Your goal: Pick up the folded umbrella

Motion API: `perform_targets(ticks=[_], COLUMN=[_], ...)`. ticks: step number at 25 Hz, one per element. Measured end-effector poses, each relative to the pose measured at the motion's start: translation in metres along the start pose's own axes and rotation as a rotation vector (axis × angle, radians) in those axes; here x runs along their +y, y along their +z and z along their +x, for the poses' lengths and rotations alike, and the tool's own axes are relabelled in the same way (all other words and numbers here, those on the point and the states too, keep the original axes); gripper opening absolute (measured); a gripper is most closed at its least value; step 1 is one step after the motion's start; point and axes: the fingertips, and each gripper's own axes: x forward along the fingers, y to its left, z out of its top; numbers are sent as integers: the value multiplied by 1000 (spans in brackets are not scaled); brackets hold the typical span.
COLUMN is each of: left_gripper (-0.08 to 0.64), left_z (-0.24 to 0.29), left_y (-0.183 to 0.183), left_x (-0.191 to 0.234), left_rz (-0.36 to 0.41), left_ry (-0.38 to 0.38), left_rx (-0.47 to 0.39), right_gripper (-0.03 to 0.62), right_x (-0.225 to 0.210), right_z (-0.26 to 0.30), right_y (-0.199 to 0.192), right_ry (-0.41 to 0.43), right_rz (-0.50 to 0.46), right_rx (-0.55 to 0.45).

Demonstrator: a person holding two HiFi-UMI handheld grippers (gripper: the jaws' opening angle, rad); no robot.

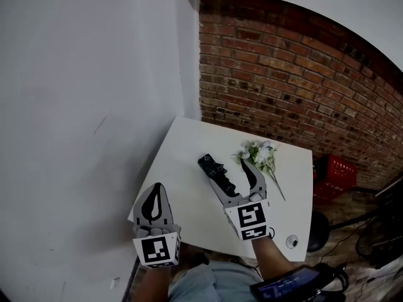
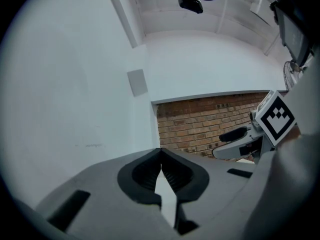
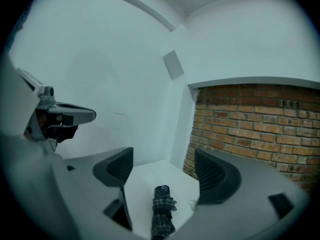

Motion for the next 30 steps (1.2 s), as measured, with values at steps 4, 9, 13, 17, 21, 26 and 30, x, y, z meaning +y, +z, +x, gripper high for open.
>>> perform_targets(ticks=[4, 9, 13, 17, 21, 26, 30], left_gripper=[8, 8, 8, 8, 8, 8, 8], left_z=[13, 26, 31, 37, 42, 45, 46], left_y=[-6, -20, -35, -53, -65, -80, -92], left_x=[4, 7, 16, 21, 25, 25, 23], left_rz=[4, -2, -4, -7, -7, -10, -13], left_ry=[13, 22, 35, 38, 36, 33, 29], left_rx=[24, 53, 90, 130, 157, 191, 215], right_gripper=[387, 390, 392, 394, 397, 400, 402], right_x=[-4, -5, -2, 2, 6, 7, 9], right_z=[17, 37, 52, 65, 75, 84, 88], right_y=[-11, -32, -56, -81, -107, -137, -160], right_ry=[16, 39, 55, 71, 81, 86, 93], right_rz=[9, 19, 31, 40, 51, 75, 86], right_rx=[30, 80, 134, 186, 240, 300, 345])
